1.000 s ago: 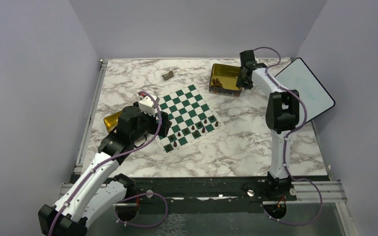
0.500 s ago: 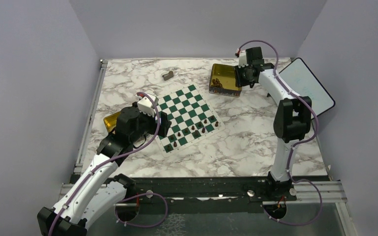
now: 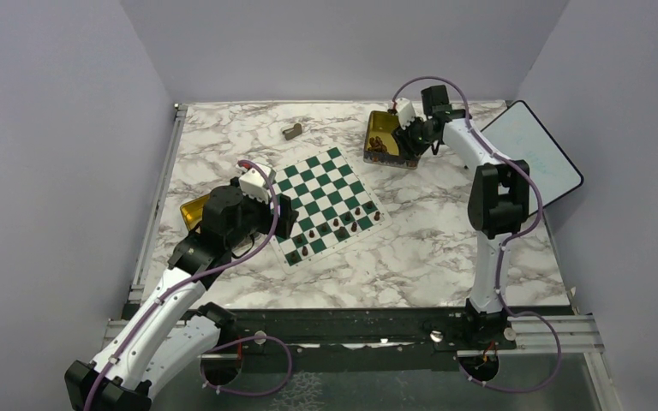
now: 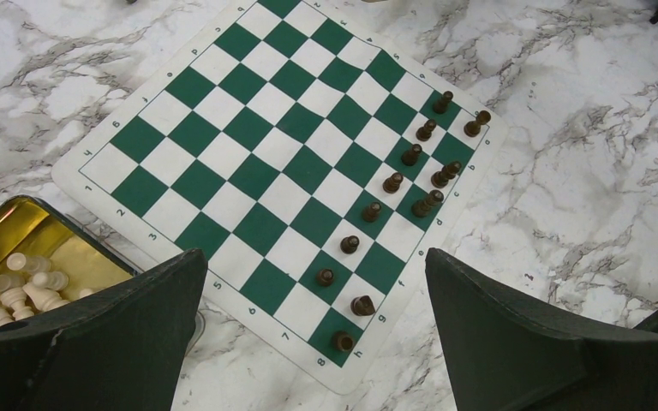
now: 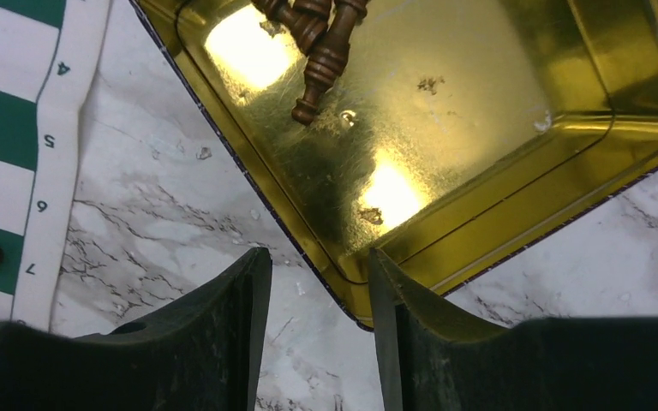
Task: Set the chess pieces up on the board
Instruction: Adjust the storage box at the center of the board.
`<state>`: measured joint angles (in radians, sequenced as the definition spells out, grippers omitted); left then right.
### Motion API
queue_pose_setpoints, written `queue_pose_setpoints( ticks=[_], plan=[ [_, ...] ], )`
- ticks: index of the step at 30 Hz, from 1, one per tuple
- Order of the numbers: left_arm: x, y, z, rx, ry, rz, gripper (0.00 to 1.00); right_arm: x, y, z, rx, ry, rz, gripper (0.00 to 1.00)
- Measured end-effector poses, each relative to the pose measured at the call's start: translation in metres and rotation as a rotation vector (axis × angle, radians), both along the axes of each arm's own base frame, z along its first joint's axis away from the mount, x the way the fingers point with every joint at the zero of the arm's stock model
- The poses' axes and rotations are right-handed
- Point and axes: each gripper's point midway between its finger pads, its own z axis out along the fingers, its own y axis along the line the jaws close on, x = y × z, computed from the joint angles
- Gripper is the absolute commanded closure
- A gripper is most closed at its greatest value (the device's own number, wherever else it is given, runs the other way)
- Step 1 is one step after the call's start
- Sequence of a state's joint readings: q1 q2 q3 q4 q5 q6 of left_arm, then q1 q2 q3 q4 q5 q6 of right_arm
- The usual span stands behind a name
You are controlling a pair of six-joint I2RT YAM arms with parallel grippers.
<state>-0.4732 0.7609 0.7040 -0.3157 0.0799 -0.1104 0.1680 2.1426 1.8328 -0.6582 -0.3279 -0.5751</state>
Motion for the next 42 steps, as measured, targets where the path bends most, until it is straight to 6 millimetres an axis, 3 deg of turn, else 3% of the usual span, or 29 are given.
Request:
queue_pose_setpoints(
  ticks=[6,32,42],
  plan=[
    [0.000,0.000,0.000,0.000,0.000,0.000,0.01,-0.007,-0.003,-0.023,-0.043,0.036,0.057,0.53],
    [0.000,0.000,-0.001,0.001,0.002,0.000,0.01,-0.002,0.006,-0.030,0.035,0.038,-0.034,0.78],
    [0.000,0.000,-0.001,0.001,0.002,0.000,0.01,0.000,0.019,-0.029,0.107,0.055,-0.125,0.79]
  ],
)
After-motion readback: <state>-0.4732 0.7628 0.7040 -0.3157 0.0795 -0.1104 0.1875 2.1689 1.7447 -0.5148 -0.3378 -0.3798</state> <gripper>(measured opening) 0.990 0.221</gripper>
